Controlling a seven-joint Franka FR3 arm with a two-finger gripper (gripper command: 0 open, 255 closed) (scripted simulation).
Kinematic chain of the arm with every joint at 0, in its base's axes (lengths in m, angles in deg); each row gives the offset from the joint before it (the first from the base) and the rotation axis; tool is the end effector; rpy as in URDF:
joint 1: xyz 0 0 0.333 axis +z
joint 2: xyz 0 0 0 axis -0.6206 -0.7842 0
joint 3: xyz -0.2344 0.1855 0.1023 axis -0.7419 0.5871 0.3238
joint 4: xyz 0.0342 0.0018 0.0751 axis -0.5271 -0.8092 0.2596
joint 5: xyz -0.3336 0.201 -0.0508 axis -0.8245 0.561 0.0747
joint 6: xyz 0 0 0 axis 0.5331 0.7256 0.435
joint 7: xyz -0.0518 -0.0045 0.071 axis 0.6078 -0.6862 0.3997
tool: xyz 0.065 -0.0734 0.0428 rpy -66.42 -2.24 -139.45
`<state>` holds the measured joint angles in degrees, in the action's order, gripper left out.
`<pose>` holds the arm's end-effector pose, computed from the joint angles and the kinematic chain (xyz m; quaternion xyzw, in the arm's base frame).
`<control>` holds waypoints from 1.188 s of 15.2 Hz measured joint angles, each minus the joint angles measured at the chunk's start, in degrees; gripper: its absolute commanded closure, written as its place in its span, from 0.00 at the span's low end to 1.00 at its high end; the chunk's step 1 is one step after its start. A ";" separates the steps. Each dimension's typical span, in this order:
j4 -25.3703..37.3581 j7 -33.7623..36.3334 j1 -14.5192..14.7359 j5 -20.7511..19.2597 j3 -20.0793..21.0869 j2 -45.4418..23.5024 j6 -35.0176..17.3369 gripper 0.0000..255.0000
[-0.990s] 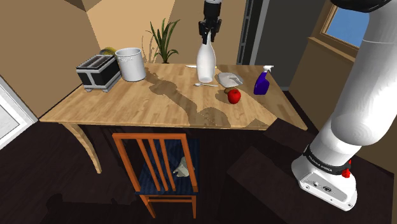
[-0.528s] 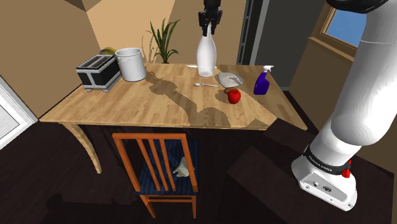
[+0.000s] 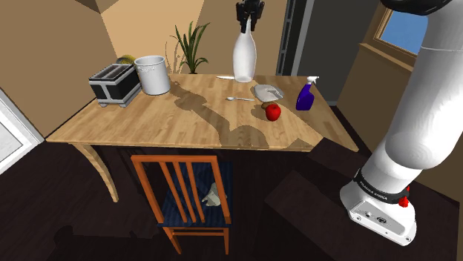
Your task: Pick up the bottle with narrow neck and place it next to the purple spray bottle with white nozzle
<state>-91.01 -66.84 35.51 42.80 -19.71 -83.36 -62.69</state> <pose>0.6236 -0.0642 0.6220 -0.9987 -0.0094 -0.0507 0.0029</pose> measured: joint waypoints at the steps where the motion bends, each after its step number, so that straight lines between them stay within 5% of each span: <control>1: -0.97 -0.98 -0.61 0.10 -0.38 0.79 -0.19 1.00; 10: -11.11 -11.73 -6.70 0.89 -4.89 8.47 -2.30 1.00; 18: -12.97 -22.17 -12.17 1.76 -9.82 10.24 -1.90 1.00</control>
<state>-103.98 -89.01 23.34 44.56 -29.53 -73.13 -64.58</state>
